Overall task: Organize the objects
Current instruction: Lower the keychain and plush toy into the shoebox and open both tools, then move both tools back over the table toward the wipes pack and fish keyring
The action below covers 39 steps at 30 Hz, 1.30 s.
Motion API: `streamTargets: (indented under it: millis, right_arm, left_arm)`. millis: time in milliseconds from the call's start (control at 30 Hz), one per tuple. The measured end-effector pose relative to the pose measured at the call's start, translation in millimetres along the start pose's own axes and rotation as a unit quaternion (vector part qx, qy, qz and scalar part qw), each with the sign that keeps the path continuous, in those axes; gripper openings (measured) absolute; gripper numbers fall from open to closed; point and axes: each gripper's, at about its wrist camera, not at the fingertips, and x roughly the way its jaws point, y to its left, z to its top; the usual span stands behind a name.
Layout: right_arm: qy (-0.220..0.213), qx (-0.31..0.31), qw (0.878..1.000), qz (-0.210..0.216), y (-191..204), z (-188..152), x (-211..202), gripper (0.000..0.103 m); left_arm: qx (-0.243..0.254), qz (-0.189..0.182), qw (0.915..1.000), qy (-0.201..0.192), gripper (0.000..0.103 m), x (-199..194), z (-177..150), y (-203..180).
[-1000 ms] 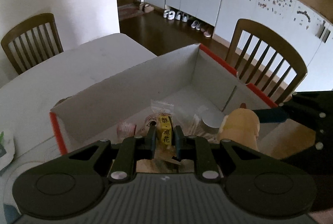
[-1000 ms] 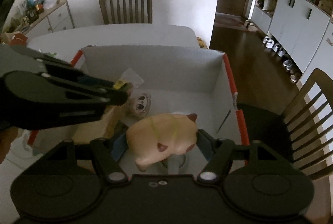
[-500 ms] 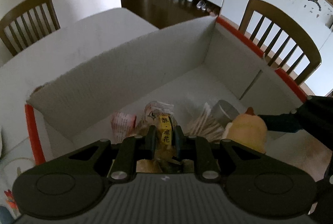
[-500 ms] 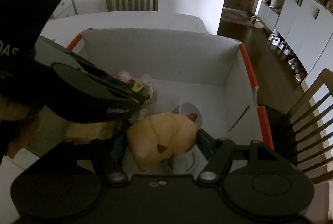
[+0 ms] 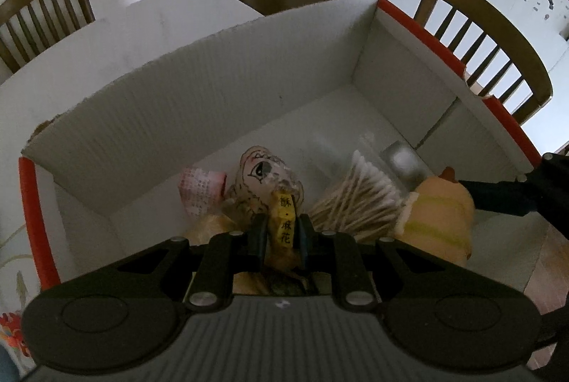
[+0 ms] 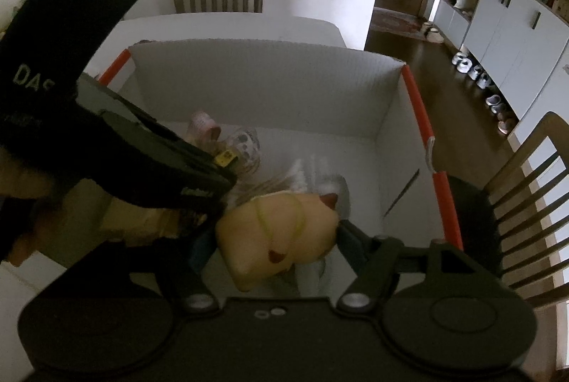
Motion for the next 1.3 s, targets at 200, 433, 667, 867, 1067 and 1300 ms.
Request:
streamTargets:
  millis: [200, 433, 667, 867, 1067, 1300]
  right_arm:
    - [0.003, 0.007, 1.0, 0.007, -4, -5, -3, 0.074]
    - [-0.009, 0.021, 1.0, 0.011, -8, -10, -14, 0.08]
    - [-0.025, 0.029, 0.999, 0.011, -10, -14, -31, 0.082]
    - [-0.039, 0.029, 0.999, 0.017, -10, -16, -50, 0.083]
    - [-0.058, 0.03, 0.997, 0.027, -5, -14, -72, 0.084]
    - [-0.076, 0.032, 0.996, 0.036, 10, -7, -91, 0.085]
  left_arm:
    - [0.001, 0.0, 1.0, -0.001, 0.018, -6, -3, 1]
    - [0.009, -0.001, 0.9997, -0.021, 0.042, -19, -9, -4]
    - [0.017, 0.0, 0.9986, -0.05, 0.059, -38, -10, -15]
    - [0.009, -0.001, 0.9975, -0.071, 0.059, -60, -21, -11]
    - [-0.005, -0.006, 0.9953, -0.096, 0.059, -88, -34, -4]
    - [-0.018, -0.018, 0.9919, -0.125, 0.07, -120, -51, 7]
